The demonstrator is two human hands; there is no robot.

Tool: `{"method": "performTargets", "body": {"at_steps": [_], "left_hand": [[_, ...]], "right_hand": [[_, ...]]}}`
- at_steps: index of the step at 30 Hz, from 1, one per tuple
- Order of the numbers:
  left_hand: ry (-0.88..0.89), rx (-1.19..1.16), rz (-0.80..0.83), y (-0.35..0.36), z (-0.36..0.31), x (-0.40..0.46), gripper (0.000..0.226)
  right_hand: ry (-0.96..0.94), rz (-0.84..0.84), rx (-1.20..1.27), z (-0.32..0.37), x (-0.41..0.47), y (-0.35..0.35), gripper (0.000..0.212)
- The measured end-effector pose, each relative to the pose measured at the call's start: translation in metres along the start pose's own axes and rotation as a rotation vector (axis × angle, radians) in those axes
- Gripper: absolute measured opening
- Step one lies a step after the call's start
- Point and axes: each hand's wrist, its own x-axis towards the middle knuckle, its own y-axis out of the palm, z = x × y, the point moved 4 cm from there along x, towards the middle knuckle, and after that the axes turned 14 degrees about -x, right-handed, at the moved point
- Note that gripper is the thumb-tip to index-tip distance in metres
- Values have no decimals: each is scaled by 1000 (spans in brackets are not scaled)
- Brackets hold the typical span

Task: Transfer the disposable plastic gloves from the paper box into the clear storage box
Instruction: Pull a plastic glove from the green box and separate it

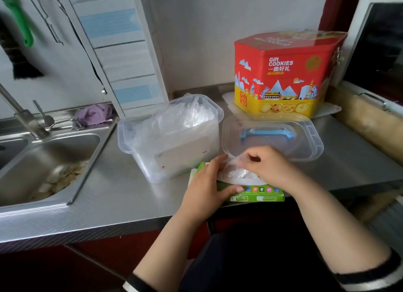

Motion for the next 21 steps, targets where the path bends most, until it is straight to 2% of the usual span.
{"method": "performTargets", "body": {"at_steps": [4, 8, 12, 15, 17, 19, 21], "left_hand": [[-3, -37, -41, 1, 3, 1, 87], [-26, -51, -17, 2, 4, 1, 87], [-58, 14, 23, -2, -4, 6, 84], [-31, 2, 36, -6, -26, 23, 86], [38, -62, 31, -6, -40, 38, 73], [140, -13, 56, -2, -52, 50, 48], [186, -13, 83, 2, -62, 60, 18]], "right_hand": [[149, -159, 364, -9, -7, 5, 24], [236, -202, 597, -10, -7, 3, 25], [188, -185, 697, -6, -11, 4, 32], [168, -191, 607, -6, -15, 10, 33], [184, -199, 558, -6, -17, 12, 36], [183, -219, 570, -5, -19, 9, 38], [177, -244, 592, -6, -18, 6, 51]]}}
